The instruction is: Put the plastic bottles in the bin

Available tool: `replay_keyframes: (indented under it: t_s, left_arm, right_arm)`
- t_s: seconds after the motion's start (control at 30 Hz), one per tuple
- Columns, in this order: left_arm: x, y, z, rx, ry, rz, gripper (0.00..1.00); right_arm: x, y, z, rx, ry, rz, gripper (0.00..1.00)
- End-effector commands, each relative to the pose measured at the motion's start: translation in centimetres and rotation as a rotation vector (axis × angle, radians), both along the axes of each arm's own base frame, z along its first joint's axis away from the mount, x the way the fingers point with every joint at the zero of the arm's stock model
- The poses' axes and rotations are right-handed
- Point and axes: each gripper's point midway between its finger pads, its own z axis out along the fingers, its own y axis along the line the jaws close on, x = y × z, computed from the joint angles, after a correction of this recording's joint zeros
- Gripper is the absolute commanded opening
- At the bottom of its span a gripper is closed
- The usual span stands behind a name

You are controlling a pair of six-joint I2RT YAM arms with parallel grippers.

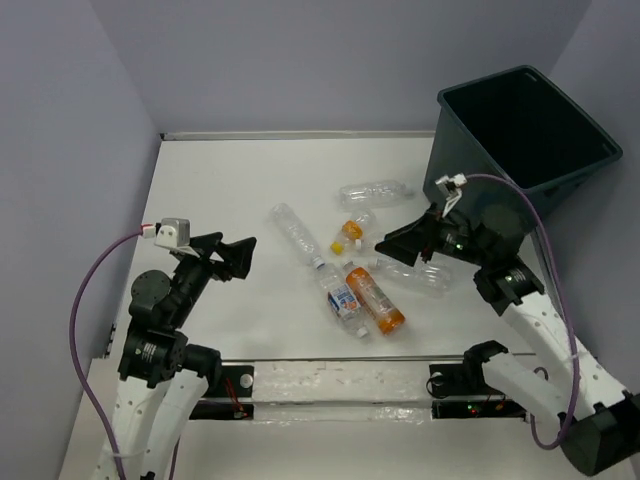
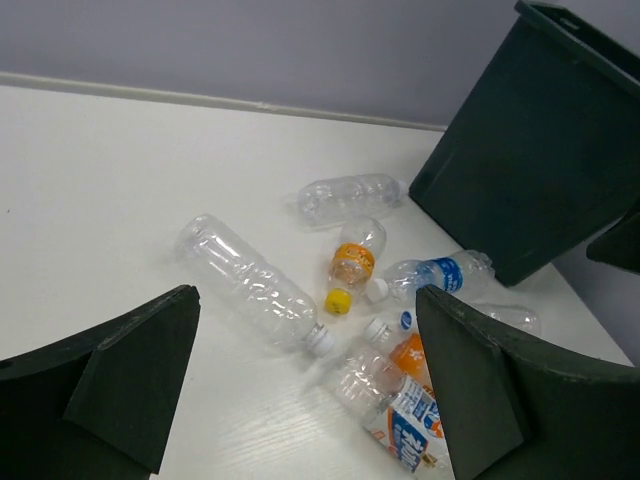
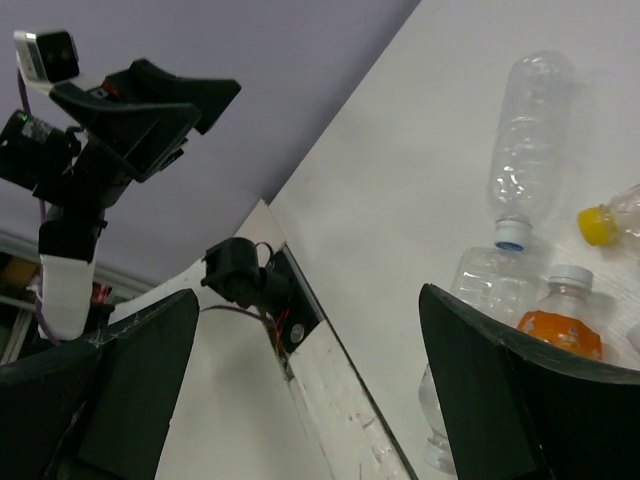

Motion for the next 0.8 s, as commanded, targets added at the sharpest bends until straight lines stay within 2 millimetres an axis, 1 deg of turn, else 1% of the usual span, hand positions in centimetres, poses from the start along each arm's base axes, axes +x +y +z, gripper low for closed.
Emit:
replay_keyframes:
  t_s: [0.0, 0.03, 0.07, 0.1, 0.13, 0.17, 0.2, 0.23, 0.27, 0.3, 0.33, 0.37, 0.4, 0.43, 0.47, 0.5, 0.53, 0.57, 0.6, 0.63, 0.67, 0.7, 0.73, 0.77]
  left_arm:
    - [1.2, 1.4, 0.4, -0.003, 0.022, 0.090, 0.99]
    - [1.3, 1.6, 0.3, -0.007, 0.024, 0.099, 0.99]
    - [1.4, 1.7, 0.1, -0.009, 0.031, 0.107, 0.99]
    - [1.5, 2.1, 0.1, -0.017, 0.037, 0.130, 0.99]
    - [1.5, 2.3, 0.0, -0.023, 0.040, 0.145, 0.99]
    - [1.6, 2.6, 0.0, -0.028, 0.045, 0.163, 0.99]
    - [1.7, 3.2, -0.1, -0.033, 0.048, 0.198, 0.99]
    - [1.7, 3.4, -0.2, -0.037, 0.054, 0.212, 0.99]
    - [1.7, 3.7, -0.2, -0.041, 0.054, 0.227, 0.99]
    - [1.8, 4.2, -0.3, -0.046, 0.058, 0.261, 0.99]
    - [1.8, 4.4, -0.4, -0.046, 0.063, 0.271, 0.99]
    - [1.7, 4.6, -0.3, -0.055, 0.063, 0.280, 0.99]
    - [1.7, 4.8, -0.3, -0.056, 0.060, 0.293, 0.99]
    - [1.6, 4.9, -0.3, -0.060, 0.059, 0.298, 0.99]
    - [1.5, 5.2, -0.1, -0.067, 0.053, 0.311, 0.99]
    - [1.5, 5.2, -0.2, -0.068, 0.055, 0.313, 0.99]
    - [1.4, 5.4, -0.1, -0.071, 0.052, 0.323, 0.99]
    - [1.4, 5.4, -0.1, -0.071, 0.052, 0.323, 0.99]
    - [1.3, 5.4, 0.0, -0.073, 0.051, 0.323, 0.99]
    - [1.3, 5.4, 0.0, -0.075, 0.050, 0.323, 0.99]
    - [1.2, 5.3, 0.1, -0.076, 0.048, 0.320, 0.99]
    - [1.2, 5.3, 0.0, -0.076, 0.048, 0.320, 0.99]
    - [1.2, 5.3, 0.1, -0.077, 0.049, 0.319, 0.99]
    - [1.1, 5.2, 0.1, -0.076, 0.047, 0.317, 0.99]
  right_arm:
    - [0.3, 4.4, 2.0, -0.072, -0.112, 0.042, 0.96]
    - [1.5, 5.0, 1.9, -0.098, -0.111, 0.002, 0.96]
    - [2.7, 6.2, -0.5, -0.174, -0.066, 0.008, 0.96]
    - [3.2, 7.6, 0.7, -0.189, -0.095, 0.002, 0.96]
    - [4.6, 9.0, -1.5, -0.269, -0.091, 0.021, 0.96]
    - [5.1, 9.9, -1.9, -0.288, -0.073, 0.026, 0.96]
    - [5.9, 10.6, -2.9, -0.350, -0.087, 0.018, 0.97]
    - [7.0, 11.5, -0.9, -0.354, -0.126, 0.004, 0.97]
    - [8.2, 12.4, -3.7, -0.446, -0.101, 0.014, 0.97]
    - [9.6, 12.6, -3.9, -0.488, -0.112, -0.035, 0.98]
    - [10.0, 13.4, -4.2, -0.520, -0.119, -0.042, 0.98]
    - [11.0, 13.9, -3.1, -0.544, -0.156, -0.061, 0.98]
    - [12.5, 14.5, -5.1, -0.605, -0.140, -0.091, 0.98]
    - [13.1, 15.1, -5.5, -0.630, -0.145, -0.099, 0.98]
    - [14.0, 16.2, -6.6, -0.673, -0.143, -0.088, 0.99]
    - [14.0, 15.9, -6.9, -0.693, -0.140, -0.092, 0.99]
    - [15.3, 16.9, -7.9, -0.728, -0.138, -0.108, 0.99]
    - [15.6, 17.5, -8.6, -0.759, -0.147, -0.100, 0.99]
    - [15.9, 17.6, -9.8, -0.797, -0.130, -0.090, 0.99]
    - [16.5, 19.0, -11.0, -0.818, -0.127, -0.070, 1.00]
    - [16.7, 20.0, -10.8, -0.824, -0.142, -0.056, 1.00]
    - [17.4, 20.0, -11.5, -0.854, -0.138, -0.074, 1.00]
    - [17.6, 20.6, -12.3, -0.876, -0.138, -0.070, 1.00]
    - [18.0, 20.8, -15.3, -0.929, -0.106, -0.050, 1.00]
